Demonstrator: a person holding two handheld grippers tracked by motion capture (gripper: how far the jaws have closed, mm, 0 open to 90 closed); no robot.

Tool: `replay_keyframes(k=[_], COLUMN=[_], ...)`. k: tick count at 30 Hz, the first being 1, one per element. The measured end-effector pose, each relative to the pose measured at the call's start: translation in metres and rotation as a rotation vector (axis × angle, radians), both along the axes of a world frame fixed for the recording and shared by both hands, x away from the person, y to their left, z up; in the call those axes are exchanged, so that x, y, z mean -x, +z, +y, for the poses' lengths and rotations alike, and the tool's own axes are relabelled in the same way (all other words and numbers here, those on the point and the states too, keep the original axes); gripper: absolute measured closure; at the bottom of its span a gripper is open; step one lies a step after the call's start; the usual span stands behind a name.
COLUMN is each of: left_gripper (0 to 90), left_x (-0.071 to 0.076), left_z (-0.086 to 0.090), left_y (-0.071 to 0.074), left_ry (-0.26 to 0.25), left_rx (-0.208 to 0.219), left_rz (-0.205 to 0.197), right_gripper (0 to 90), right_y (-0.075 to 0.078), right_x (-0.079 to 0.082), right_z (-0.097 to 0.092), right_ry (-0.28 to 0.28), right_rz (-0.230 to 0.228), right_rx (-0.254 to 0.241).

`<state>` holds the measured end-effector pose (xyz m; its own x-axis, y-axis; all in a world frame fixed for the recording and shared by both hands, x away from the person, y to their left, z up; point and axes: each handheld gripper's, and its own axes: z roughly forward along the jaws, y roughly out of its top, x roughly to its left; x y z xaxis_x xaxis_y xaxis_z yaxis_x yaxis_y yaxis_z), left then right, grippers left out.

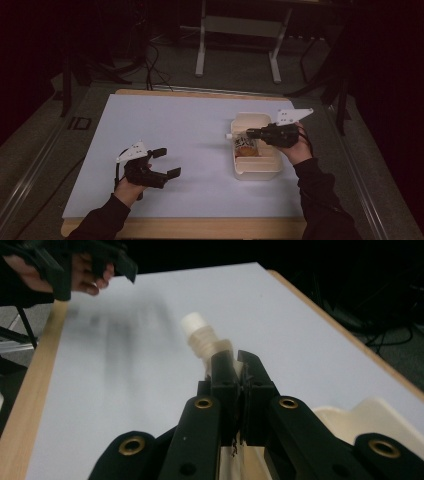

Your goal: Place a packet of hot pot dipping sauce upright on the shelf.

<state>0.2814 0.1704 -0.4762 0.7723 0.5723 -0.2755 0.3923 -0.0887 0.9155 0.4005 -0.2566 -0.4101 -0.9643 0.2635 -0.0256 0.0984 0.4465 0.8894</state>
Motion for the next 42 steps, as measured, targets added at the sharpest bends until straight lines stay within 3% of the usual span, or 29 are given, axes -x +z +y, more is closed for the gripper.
replay_keyframes(k=[3, 6, 11, 18, 22, 25, 28, 33, 39, 42], left_gripper=[4.1, 4.1, 4.1, 4.1, 4.1, 4.1, 4.1, 4.1, 3.9, 3.9], left_x=[0.000, 0.000, 0.000, 0.000, 0.001, 0.001, 0.002, 0.003, 0.005, 0.005], left_z=[0.000, 0.001, 0.001, 0.000, 0.000, 0.000, -0.001, -0.001, -0.001, 0.000], left_y=[0.000, -0.001, -0.001, -0.002, -0.002, -0.002, -0.003, -0.004, -0.004, -0.003], left_ry=[0.002, 0.001, 0.001, 0.004, 0.005, 0.004, 0.003, 0.002, 0.005, 0.007], left_rx=[0.003, -0.003, -0.004, -0.009, -0.006, -0.011, -0.021, -0.023, -0.034, -0.030], left_rz=[0.001, 0.000, 0.000, -0.012, -0.026, -0.030, -0.034, -0.035, -0.046, -0.048], right_gripper=[86.9, 83.5, 78.7, 71.2, 63.6, 56.6, 47.5, 37.2, 17.1, 14.0], right_y=[-0.011, -0.014, -0.005, 0.010, 0.015, 0.018, 0.021, 0.023, 0.022, 0.020], right_x=[0.000, 0.001, 0.005, 0.012, 0.017, 0.022, 0.028, 0.037, 0.049, 0.055], right_z=[-0.002, -0.007, -0.009, -0.010, -0.008, -0.003, 0.003, 0.017, 0.037, 0.045], right_ry=[-0.005, -0.031, -0.062, -0.064, -0.084, -0.119, -0.131, -0.119, -0.107, -0.084], right_rz=[0.028, 0.049, 0.044, 0.023, 0.019, 0.056, 0.055, 0.048, 0.045, 0.060], right_rx=[-0.011, -0.034, -0.031, -0.085, -0.102, -0.107, -0.107, -0.114, -0.102, -0.122])
